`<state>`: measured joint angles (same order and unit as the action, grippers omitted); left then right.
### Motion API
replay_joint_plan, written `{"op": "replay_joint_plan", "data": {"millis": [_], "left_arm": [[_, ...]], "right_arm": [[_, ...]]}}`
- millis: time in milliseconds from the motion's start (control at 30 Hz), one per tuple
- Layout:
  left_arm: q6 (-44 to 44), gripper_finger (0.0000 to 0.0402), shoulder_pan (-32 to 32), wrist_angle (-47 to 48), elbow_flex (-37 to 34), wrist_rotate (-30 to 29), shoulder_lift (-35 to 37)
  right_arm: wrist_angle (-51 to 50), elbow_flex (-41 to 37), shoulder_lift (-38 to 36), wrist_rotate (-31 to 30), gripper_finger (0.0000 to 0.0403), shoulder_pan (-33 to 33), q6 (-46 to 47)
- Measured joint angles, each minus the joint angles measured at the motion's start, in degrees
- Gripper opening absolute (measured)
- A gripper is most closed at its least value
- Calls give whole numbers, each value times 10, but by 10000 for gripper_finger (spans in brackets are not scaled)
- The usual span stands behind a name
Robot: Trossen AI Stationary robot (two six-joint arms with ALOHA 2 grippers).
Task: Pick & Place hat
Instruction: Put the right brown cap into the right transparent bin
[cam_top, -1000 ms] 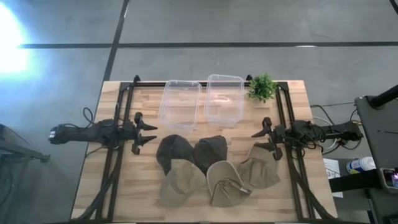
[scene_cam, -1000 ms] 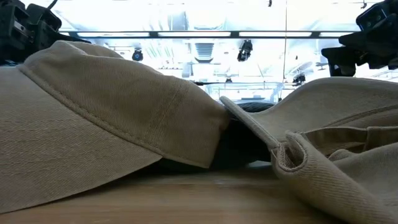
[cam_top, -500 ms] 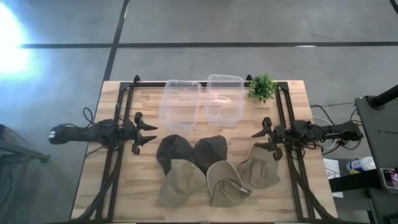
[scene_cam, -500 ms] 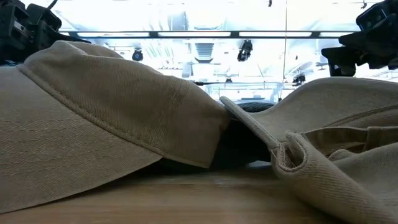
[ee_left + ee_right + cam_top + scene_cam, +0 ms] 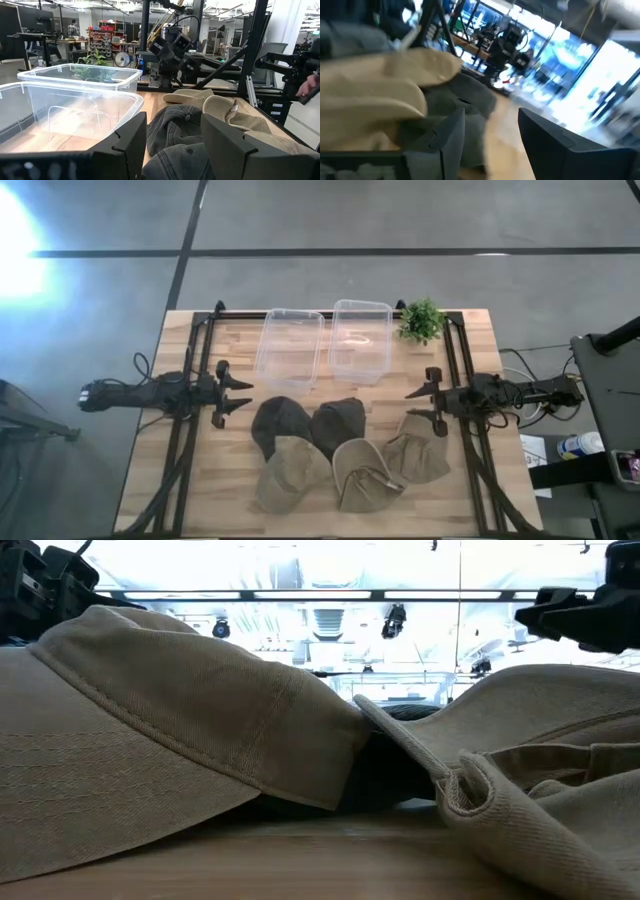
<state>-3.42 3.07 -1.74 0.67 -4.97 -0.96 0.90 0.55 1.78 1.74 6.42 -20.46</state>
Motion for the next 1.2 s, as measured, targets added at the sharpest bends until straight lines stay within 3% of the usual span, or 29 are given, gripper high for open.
{"op": "replay_joint_plan", "data": {"millis": [300,433,533,667,867,967,1200], "left_arm": [[0,181,0,0,0,0,0],[0,181,0,0,0,0,0],[0,181,0,0,0,0,0],[0,181,0,0,0,0,0],[0,181,0,0,0,0,0],[0,181,0,0,0,0,0],[0,181,0,0,0,0,0]], "right_arm": [[58,0,0,-2,180,0,703],[86,0,0,-78,180,-1,873],[105,0,2,-166,180,0,878],[160,0,2,-261,180,-1,796],[194,0,9,-283,180,-1,760],[195,0,31,-255,180,-2,802],[153,16,137,-86,180,-5,878]]}}
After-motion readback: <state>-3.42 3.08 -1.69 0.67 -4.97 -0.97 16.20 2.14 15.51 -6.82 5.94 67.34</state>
